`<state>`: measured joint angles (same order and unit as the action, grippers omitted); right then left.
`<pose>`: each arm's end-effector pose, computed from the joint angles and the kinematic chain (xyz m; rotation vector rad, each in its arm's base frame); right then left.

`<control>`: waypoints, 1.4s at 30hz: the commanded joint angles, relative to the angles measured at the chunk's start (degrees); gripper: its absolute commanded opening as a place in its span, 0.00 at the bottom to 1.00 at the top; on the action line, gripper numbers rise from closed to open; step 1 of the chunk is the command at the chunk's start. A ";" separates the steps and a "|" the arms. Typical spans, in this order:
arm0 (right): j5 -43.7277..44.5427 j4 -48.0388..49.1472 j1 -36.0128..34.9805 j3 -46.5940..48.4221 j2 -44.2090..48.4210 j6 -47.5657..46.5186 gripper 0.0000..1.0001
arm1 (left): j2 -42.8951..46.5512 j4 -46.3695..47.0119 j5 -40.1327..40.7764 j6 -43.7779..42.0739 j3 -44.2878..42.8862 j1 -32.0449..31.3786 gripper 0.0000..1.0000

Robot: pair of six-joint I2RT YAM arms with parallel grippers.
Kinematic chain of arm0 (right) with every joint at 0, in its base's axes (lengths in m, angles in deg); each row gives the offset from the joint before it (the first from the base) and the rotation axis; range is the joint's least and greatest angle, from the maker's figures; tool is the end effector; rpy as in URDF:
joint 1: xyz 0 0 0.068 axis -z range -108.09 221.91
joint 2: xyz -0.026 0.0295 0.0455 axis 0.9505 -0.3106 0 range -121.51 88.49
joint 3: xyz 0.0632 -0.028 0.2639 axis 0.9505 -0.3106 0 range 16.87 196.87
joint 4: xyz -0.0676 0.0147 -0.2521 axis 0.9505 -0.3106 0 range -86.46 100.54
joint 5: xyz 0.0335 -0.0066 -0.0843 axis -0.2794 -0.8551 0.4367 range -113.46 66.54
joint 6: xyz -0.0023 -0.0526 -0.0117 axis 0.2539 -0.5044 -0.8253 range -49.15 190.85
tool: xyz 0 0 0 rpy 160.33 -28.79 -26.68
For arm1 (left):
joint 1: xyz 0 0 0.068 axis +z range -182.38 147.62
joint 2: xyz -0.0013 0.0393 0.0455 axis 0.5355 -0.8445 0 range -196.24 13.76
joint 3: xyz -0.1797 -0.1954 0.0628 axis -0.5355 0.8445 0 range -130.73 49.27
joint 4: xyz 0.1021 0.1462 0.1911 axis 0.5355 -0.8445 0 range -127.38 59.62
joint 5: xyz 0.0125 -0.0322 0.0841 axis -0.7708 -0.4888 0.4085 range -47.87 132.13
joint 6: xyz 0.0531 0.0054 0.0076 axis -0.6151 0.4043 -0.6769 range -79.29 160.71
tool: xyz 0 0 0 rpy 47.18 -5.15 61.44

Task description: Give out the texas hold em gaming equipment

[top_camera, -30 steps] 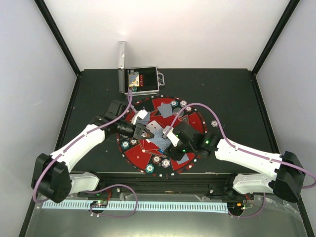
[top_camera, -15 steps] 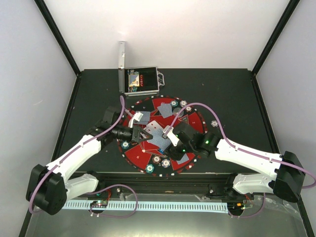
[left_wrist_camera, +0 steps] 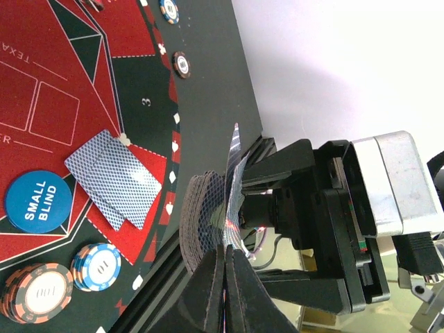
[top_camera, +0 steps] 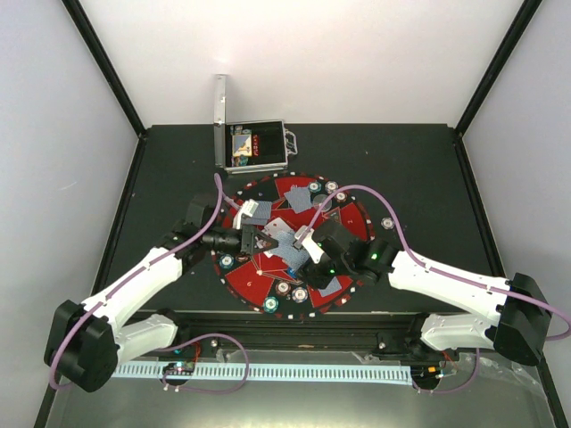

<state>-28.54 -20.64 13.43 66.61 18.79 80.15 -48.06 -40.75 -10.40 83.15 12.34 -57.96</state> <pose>0.1268 0.2129 0.2486 -1.1024 2.3127 0.5982 0.1870 -0.1209 0.2423 0.2468 2.3865 -1.6239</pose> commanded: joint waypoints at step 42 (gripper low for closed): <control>1.70 3.16 -0.28 0.96 0.61 0.98 0.62 | 1.12 -2.68 6.43 -0.98 -1.01 -4.03 0.08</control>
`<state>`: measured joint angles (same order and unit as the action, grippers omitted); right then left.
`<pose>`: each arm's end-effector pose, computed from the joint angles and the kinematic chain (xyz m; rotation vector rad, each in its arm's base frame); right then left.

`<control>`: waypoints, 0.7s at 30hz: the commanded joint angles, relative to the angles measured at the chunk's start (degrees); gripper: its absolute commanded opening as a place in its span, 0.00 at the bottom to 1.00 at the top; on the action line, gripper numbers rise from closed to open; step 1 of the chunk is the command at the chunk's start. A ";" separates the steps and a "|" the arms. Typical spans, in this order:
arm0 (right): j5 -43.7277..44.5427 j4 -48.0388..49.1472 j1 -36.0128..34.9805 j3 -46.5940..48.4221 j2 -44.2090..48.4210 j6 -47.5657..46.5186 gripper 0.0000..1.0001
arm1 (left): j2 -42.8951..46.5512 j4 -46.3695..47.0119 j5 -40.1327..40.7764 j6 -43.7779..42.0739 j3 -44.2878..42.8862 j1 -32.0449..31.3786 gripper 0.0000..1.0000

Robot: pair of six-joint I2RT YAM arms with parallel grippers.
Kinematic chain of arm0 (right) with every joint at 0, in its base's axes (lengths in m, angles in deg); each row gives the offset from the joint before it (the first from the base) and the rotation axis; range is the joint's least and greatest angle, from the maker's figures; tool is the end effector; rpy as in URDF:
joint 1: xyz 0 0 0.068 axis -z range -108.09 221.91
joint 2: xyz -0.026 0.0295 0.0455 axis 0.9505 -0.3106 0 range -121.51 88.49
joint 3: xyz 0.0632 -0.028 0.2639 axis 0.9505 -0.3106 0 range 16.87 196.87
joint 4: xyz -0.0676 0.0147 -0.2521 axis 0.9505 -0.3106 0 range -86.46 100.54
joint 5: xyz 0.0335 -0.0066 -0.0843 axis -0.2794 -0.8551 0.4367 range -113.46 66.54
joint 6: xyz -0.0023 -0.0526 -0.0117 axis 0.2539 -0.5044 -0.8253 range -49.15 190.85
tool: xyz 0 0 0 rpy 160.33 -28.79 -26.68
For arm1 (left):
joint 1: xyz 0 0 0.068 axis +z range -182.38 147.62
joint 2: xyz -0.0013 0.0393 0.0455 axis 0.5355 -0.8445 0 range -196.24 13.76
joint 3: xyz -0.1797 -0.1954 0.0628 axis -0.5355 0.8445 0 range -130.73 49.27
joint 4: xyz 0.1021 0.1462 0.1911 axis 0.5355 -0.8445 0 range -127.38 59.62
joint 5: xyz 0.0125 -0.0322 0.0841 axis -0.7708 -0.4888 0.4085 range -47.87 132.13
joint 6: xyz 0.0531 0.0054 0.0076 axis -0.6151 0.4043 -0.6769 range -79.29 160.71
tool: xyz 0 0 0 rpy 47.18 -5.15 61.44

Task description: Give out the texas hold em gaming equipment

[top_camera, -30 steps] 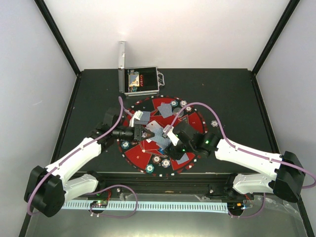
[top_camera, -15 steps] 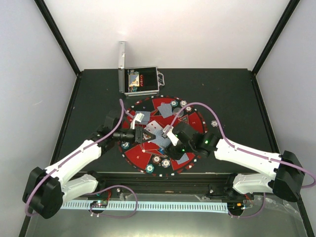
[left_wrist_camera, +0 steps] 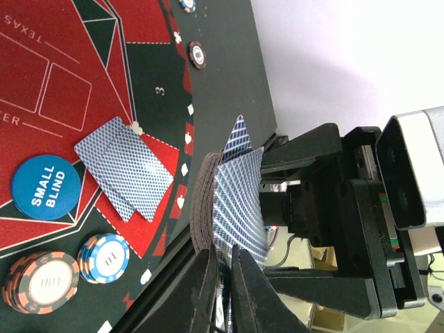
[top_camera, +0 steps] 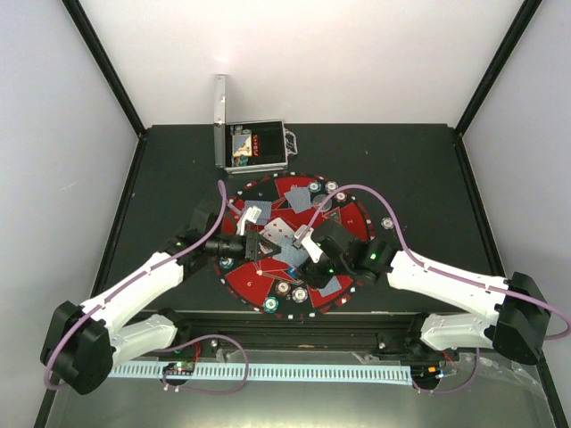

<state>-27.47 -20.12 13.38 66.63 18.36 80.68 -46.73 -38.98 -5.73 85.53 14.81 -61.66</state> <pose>0.1282 0.2143 0.2476 -1.0825 2.3153 0.5820 0.1763 -0.1291 0.2340 0.2257 2.4145 -1.5830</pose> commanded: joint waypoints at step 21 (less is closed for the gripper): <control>0.38 2.97 -0.25 0.45 1.48 0.37 0.62 | 1.37 -7.73 -0.54 -3.60 -3.36 -0.32 0.36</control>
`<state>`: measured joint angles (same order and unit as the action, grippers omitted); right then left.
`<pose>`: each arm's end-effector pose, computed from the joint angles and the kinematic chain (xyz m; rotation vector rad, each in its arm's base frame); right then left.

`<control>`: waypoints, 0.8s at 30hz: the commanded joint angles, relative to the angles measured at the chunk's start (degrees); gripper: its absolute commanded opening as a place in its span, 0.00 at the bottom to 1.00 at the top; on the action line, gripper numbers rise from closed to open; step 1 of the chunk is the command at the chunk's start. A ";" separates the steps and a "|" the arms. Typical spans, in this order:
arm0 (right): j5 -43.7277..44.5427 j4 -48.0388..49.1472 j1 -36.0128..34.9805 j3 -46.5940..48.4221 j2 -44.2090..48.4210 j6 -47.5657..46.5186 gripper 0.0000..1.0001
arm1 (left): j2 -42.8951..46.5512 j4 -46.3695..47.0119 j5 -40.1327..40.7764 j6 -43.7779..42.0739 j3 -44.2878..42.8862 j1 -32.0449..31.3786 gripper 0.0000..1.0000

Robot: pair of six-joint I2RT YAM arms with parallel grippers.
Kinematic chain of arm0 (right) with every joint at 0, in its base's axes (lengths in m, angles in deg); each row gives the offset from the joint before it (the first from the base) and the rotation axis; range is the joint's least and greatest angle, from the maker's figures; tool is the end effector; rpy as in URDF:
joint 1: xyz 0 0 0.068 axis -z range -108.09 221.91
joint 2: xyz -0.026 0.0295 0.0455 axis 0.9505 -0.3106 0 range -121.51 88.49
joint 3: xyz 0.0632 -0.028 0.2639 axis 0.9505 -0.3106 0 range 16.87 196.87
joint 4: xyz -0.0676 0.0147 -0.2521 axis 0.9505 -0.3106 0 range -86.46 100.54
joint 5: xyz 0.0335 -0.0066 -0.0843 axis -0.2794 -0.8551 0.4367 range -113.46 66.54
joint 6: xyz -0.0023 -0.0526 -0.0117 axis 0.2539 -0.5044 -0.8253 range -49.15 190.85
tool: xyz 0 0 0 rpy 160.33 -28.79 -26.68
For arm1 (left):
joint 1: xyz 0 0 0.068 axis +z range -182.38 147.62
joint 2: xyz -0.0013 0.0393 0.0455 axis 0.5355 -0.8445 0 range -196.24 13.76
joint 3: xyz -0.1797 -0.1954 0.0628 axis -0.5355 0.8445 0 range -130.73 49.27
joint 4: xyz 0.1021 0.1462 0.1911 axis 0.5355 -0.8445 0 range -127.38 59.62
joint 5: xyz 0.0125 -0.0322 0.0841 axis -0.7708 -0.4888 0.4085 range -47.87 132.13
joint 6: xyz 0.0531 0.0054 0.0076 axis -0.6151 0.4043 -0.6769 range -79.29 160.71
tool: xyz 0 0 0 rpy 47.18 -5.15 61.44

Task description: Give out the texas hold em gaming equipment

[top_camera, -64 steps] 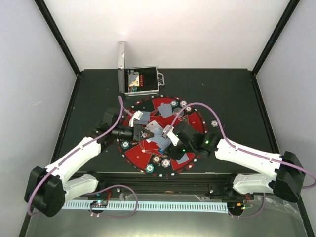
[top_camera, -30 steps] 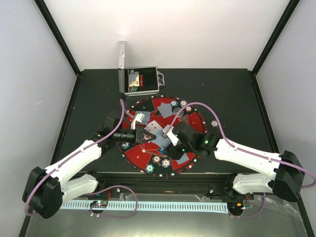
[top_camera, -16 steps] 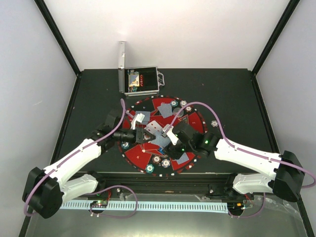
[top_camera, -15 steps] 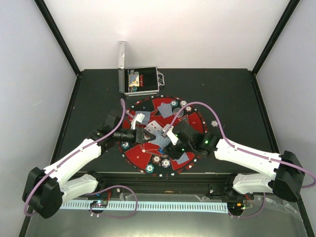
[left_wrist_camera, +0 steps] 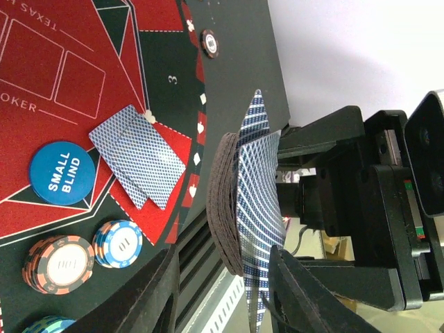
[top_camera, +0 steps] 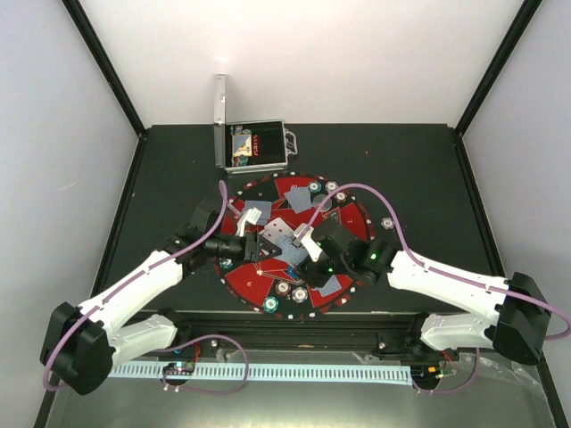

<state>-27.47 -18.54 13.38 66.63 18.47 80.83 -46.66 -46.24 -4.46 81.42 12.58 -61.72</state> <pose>0.1293 0.2160 0.2500 -1.0689 2.2905 0.6002 0.1738 -0.1274 0.2366 0.2500 2.4724 -1.5165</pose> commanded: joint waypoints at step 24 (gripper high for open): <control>0.58 1.40 -0.28 0.08 1.54 0.29 0.62 | 2.42 -1.14 -4.13 2.02 0.34 -0.23 0.13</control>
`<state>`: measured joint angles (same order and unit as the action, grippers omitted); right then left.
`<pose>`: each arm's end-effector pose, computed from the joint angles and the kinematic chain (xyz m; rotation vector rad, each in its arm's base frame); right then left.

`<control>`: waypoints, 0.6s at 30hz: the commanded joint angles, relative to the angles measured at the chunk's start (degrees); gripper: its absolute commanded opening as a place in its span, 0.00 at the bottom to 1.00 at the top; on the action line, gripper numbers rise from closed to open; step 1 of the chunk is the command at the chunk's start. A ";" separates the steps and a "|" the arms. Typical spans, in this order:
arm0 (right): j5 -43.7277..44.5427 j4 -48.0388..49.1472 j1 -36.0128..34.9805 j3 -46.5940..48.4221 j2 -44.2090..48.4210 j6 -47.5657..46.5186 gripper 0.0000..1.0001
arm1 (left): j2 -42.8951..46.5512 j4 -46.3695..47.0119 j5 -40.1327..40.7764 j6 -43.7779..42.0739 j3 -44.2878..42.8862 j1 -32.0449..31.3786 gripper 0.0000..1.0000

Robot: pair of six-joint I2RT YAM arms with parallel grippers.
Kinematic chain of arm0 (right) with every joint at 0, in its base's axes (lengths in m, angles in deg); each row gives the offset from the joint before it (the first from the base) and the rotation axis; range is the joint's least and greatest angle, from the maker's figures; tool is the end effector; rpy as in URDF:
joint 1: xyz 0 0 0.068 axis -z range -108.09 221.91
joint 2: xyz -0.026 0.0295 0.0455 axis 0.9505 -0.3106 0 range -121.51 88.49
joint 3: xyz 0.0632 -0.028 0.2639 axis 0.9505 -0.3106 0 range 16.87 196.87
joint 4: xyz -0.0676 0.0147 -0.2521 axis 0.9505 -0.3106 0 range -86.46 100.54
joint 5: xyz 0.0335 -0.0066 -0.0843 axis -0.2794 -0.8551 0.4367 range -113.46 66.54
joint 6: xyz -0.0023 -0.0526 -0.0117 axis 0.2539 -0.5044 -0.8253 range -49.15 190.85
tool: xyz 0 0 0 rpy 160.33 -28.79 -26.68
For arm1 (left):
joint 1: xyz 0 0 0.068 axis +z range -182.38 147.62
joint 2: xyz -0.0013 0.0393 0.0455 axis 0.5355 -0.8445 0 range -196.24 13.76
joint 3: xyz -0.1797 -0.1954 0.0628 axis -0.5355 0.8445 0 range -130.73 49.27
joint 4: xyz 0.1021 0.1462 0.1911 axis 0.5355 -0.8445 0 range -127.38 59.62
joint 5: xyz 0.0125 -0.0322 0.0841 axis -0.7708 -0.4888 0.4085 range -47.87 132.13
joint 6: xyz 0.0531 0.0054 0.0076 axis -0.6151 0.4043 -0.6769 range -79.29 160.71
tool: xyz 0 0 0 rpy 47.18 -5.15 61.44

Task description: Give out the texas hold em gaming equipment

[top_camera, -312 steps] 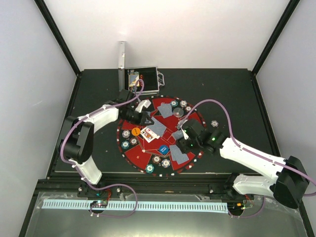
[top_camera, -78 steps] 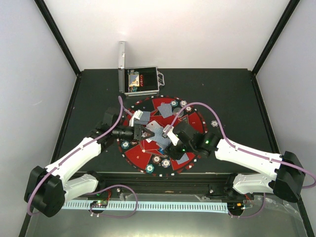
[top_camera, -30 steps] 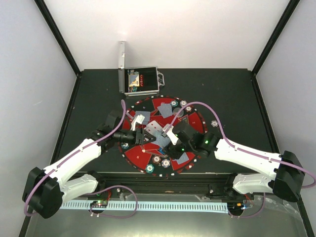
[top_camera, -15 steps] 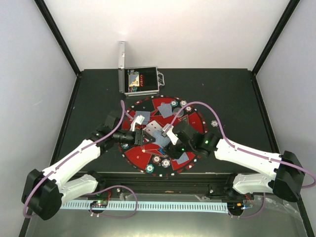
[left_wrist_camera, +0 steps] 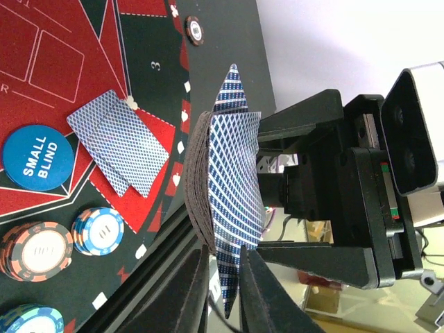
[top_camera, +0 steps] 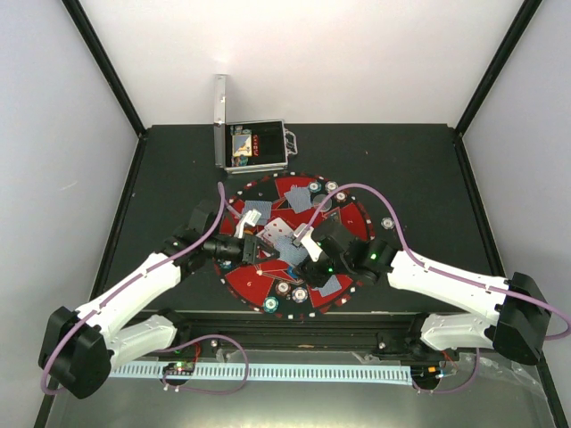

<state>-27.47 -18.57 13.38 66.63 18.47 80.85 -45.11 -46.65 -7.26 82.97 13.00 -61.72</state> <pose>0.1292 0.2160 0.2499 -1.0687 2.2912 0.6000 0.1684 -0.1257 0.2397 0.2575 2.4710 -1.5838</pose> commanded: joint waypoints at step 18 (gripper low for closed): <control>2.50 0.73 -0.27 -0.71 2.38 0.73 0.62 | 3.27 -4.06 -1.24 0.19 0.09 0.49 0.04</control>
<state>-26.57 -18.57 13.38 66.39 19.12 81.27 -43.12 -48.44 -7.61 82.99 13.30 -61.70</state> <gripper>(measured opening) 0.623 0.044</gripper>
